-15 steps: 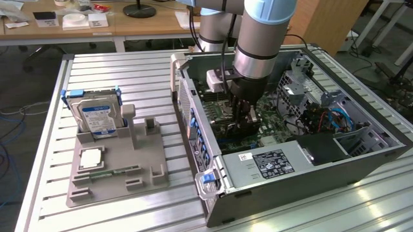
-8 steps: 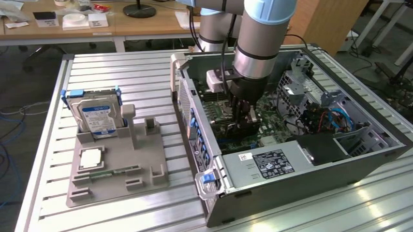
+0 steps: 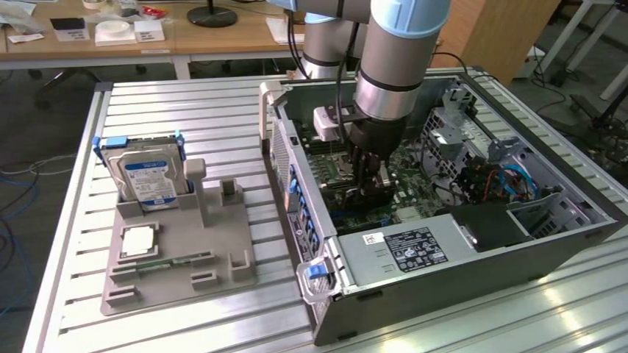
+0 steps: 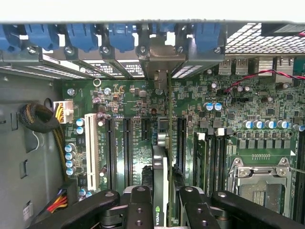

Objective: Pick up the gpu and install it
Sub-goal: 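Insert the gpu into the slot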

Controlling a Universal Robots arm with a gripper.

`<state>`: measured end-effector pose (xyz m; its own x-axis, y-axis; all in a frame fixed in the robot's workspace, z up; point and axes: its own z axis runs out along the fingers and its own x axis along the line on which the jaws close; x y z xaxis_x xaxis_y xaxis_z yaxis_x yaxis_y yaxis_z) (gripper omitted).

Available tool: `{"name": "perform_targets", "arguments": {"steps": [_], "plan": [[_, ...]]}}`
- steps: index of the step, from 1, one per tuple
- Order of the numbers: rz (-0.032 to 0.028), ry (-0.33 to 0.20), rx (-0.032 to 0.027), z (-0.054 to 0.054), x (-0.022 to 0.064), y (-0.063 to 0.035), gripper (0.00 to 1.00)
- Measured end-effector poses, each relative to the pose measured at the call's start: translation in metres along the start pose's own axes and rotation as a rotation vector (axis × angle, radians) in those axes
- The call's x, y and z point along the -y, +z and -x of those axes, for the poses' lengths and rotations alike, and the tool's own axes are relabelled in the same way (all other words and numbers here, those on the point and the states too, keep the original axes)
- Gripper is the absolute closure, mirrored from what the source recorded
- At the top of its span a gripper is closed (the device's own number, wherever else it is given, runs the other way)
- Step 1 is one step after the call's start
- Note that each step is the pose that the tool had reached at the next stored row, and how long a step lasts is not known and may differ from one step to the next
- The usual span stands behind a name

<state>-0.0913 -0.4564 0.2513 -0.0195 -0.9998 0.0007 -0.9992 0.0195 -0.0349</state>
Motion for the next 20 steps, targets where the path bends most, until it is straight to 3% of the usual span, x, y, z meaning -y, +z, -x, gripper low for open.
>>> {"name": "perform_targets", "arguments": {"steps": [20], "plan": [[-0.0001, 0.0, 0.0, 0.0, -0.0008, 0.0025, 0.74]]}}
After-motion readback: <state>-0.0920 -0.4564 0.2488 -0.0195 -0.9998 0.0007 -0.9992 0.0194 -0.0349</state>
